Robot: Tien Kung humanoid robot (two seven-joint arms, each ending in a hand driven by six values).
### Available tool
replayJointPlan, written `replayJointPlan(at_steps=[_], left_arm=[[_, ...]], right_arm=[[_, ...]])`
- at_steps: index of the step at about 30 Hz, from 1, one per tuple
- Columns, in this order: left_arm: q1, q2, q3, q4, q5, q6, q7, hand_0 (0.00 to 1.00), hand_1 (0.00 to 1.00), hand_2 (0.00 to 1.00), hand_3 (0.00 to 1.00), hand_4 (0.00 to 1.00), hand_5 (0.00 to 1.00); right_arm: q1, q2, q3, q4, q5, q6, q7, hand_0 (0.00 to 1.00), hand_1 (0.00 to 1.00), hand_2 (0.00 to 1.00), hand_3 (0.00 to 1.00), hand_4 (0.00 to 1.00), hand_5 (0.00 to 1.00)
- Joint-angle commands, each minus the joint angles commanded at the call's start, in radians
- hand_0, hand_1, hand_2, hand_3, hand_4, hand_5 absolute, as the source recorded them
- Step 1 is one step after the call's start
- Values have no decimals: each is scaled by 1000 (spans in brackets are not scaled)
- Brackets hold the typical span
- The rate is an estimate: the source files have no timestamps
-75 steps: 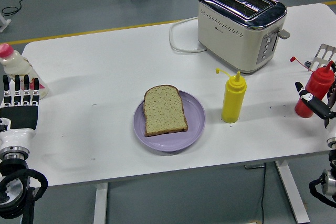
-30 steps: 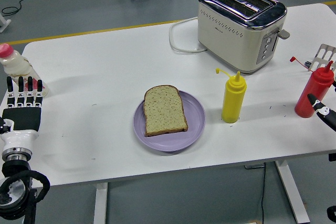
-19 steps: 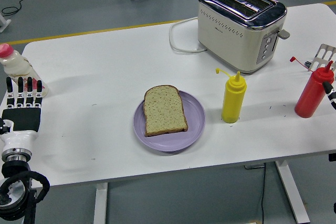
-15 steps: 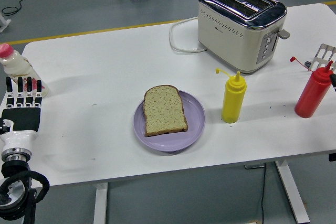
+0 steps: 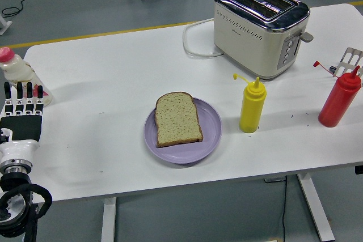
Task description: Pick up the cup,pour liquid into bread,place the cup on the desk
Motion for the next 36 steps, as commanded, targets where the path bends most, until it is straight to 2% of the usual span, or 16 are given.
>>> replayJointPlan(at_steps=[5,6,10,11,12,21,27,36], left_arm=[[0,0,-5,0,0,0,0,855,864,929,827,670,998],[-1,0,-6,0,0,0,0,855,863,929,827,671,998],[-2,0,-7,-1,0,1,0,855,863,929,827,671,998],[-2,0,-8,-1,0,1,0,855,863,929,827,671,998],[-2,0,-8,-1,0,1,0,856,864,929,827,671,998],[-1,0,-13,-2,0,0,1,855,863,929,827,671,998],[0,0,-14,-2,0,0,1,856,865,929,828,671,998],[4,0,-12,-3,-1,-1,2,855,865,930,829,671,998]], right_arm=[[52,-11,74,0,121,33,-30,883,822,872,888,723,391],[63,-13,88,0,148,44,-39,851,789,819,838,671,427],[105,-21,137,-18,259,95,-79,851,789,819,838,671,427],[114,-23,148,-27,285,107,-91,851,789,819,838,671,427],[121,-25,158,-35,311,119,-101,823,759,773,783,606,493],[194,-39,244,-146,511,232,-229,808,742,747,764,591,502],[223,-37,259,-215,600,274,-283,802,737,739,749,572,518],[253,-24,258,-303,656,299,-309,793,723,715,731,543,529]])
